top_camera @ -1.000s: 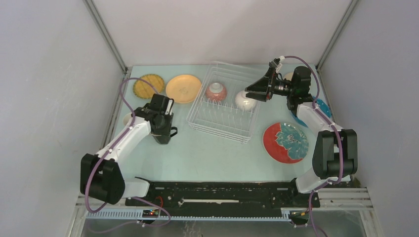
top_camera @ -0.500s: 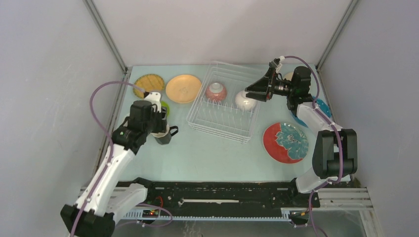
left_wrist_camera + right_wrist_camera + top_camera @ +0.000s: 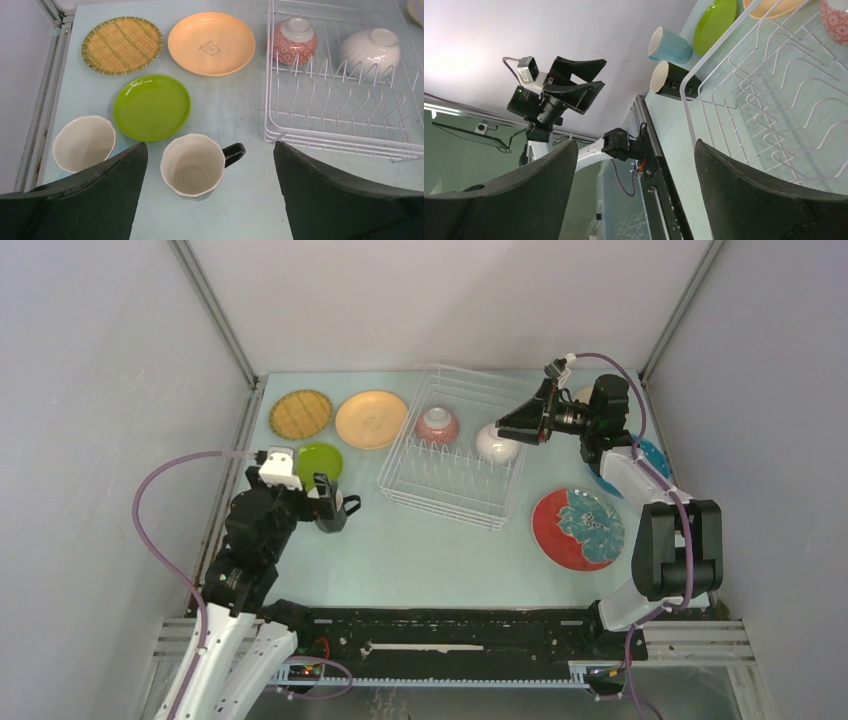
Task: Unload the mixed dishes from the dish rack
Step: Place the cup at the center of the board, then pick up the bowl from the dish rack.
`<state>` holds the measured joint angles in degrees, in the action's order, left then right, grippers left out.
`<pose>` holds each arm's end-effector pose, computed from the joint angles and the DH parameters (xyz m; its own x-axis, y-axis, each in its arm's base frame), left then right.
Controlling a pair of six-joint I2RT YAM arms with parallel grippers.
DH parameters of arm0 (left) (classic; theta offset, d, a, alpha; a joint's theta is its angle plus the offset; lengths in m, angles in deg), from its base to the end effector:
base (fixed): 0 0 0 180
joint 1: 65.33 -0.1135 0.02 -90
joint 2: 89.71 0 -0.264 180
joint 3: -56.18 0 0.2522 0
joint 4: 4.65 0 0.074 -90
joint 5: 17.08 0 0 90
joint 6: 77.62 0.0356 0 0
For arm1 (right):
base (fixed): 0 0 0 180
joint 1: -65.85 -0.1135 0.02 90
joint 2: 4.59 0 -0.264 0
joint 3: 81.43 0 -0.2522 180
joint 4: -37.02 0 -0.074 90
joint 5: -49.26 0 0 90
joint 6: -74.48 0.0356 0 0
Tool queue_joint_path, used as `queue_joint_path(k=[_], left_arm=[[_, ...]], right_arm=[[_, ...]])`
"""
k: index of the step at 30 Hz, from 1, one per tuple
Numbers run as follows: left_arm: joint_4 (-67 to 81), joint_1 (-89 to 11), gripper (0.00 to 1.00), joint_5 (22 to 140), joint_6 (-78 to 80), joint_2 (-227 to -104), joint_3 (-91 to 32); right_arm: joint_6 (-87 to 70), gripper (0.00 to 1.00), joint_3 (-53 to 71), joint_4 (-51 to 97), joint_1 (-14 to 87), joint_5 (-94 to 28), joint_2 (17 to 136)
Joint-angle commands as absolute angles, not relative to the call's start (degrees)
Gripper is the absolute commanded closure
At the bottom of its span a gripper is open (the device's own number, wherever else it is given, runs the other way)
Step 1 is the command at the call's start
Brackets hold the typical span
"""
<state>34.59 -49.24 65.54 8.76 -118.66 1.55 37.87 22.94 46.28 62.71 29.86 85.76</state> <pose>0.1190 -0.0296 0.3249 -0.2346 0.0025 -0.9721 0.1403 0.9896 -0.0313 0.3486 0.0528 0.3052 -0.8238 0.2218 -0.5216 -0.4937 0.1713 0.8526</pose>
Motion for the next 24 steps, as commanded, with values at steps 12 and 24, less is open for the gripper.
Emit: queue_joint_path(k=[12,24], left_arm=[[30.9,-49.6,0.0,66.7,9.4,-118.8,2.1],[29.3,-49.6,0.0,67.3,10.3,-119.0,3.1]], right_arm=[[-1.6,0.04,1.5,4.3,57.3,19.1,95.2],[-15.9,0.03,-42.3,-23.3,50.3,-1.4,121.4]])
